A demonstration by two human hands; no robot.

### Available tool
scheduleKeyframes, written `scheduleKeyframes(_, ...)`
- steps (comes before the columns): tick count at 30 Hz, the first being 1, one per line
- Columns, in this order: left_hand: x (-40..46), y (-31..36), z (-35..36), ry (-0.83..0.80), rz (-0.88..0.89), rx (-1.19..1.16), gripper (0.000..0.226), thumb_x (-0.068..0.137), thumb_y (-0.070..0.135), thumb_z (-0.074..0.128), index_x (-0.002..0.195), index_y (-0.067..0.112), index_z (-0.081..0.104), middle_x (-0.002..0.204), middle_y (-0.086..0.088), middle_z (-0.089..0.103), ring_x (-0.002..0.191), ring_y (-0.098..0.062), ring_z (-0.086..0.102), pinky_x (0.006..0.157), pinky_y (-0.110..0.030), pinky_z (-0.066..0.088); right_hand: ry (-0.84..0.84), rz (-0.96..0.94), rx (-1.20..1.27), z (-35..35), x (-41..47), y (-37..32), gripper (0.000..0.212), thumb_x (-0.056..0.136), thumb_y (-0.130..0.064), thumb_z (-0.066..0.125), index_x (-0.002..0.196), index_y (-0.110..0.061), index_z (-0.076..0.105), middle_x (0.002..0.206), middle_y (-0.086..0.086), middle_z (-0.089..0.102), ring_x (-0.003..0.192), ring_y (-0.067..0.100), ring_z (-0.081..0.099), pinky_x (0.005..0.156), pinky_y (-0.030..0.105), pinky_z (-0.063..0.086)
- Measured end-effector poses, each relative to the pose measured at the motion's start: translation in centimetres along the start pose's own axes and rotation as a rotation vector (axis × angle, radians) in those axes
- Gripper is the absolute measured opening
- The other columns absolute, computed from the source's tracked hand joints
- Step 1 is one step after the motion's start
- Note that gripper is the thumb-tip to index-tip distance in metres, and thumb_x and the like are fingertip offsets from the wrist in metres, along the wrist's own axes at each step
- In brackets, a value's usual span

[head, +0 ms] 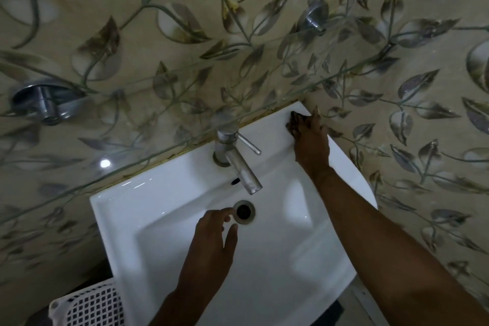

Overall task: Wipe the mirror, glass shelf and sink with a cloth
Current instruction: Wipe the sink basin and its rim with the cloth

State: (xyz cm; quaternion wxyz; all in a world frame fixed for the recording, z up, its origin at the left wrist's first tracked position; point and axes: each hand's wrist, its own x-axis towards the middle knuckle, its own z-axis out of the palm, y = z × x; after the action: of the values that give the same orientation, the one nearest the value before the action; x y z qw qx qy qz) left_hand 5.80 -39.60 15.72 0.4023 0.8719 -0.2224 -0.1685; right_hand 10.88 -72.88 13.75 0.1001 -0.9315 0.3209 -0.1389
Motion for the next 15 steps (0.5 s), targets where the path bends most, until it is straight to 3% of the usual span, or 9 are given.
scheduleKeyframes(3, 0.5, 0.4, -0.6, 0.043, -0.007, -0.007, 0.033, 0.095, 0.03, 0.057, 0.126, 0.038, 0.05, 0.111, 0.019, 0.05, 0.099, -0.001, 0.052, 0.079, -0.005, 0.037, 0.031, 0.014, 0.013, 0.1, -1.3, -2.1, 0.035, 0.101, -0.021, 0.048, 0.134, -0.011, 0.055, 0.128, 0.015, 0.05, 0.102, 0.04, 0.047, 0.08, 0.046, 0.049)
scheduleKeyframes(5, 1.0, 0.5, -1.1, 0.067, -0.031, -0.036, 0.034, 0.096, 0.031, 0.056, 0.128, 0.038, 0.049, 0.114, 0.015, 0.051, 0.099, -0.001, 0.052, 0.082, -0.007, 0.038, 0.01, -0.088, -0.025, 1.1, -2.3, -4.1, 0.034, 0.1, -0.019, 0.047, 0.132, -0.012, 0.055, 0.122, 0.015, 0.053, 0.093, 0.039, 0.05, 0.071, 0.044, 0.046)
scheduleKeyframes(8, 1.7, 0.5, -2.0, 0.119, -0.028, -0.036, 0.034, 0.095, 0.031, 0.056, 0.129, 0.034, 0.051, 0.116, 0.011, 0.053, 0.097, -0.003, 0.054, 0.085, -0.015, 0.045, -0.029, -0.261, 0.046, 1.1, -6.1, -8.5, 0.037, 0.094, -0.022, 0.047, 0.13, -0.018, 0.054, 0.121, 0.007, 0.053, 0.092, 0.033, 0.048, 0.071, 0.04, 0.043)
scheduleKeyframes(10, 1.8, 0.3, -2.8, 0.146, -0.016, -0.041, 0.035, 0.095, 0.029, 0.057, 0.129, 0.032, 0.052, 0.115, 0.01, 0.054, 0.096, -0.006, 0.056, 0.085, -0.018, 0.047, -0.103, -0.375, 0.129, 0.4, -8.6, -9.9, 0.05, 0.084, -0.024, 0.051, 0.133, -0.019, 0.05, 0.123, 0.004, 0.05, 0.093, 0.028, 0.046, 0.074, 0.036, 0.042)
scheduleKeyframes(13, 1.7, -0.4, -4.3, 0.183, -0.005, -0.061, 0.034, 0.095, 0.024, 0.057, 0.128, 0.031, 0.053, 0.113, 0.01, 0.054, 0.095, -0.005, 0.056, 0.084, -0.021, 0.048, -0.002, -0.227, 0.254, 0.2, -10.3, -9.3, 0.055, 0.084, -0.019, 0.065, 0.137, -0.018, 0.049, 0.127, 0.005, 0.048, 0.098, 0.026, 0.044, 0.079, 0.031, 0.043)
scheduleKeyframes(15, 1.4, -1.1, -5.3, 0.216, -0.001, -0.05, 0.036, 0.094, 0.018, 0.057, 0.127, 0.031, 0.053, 0.113, 0.01, 0.054, 0.095, -0.005, 0.056, 0.085, -0.023, 0.049, 0.076, -0.099, 0.304, 0.9, -11.7, -9.7, 0.049, 0.089, -0.018, 0.058, 0.137, -0.017, 0.049, 0.126, 0.004, 0.047, 0.101, 0.025, 0.044, 0.081, 0.033, 0.045)
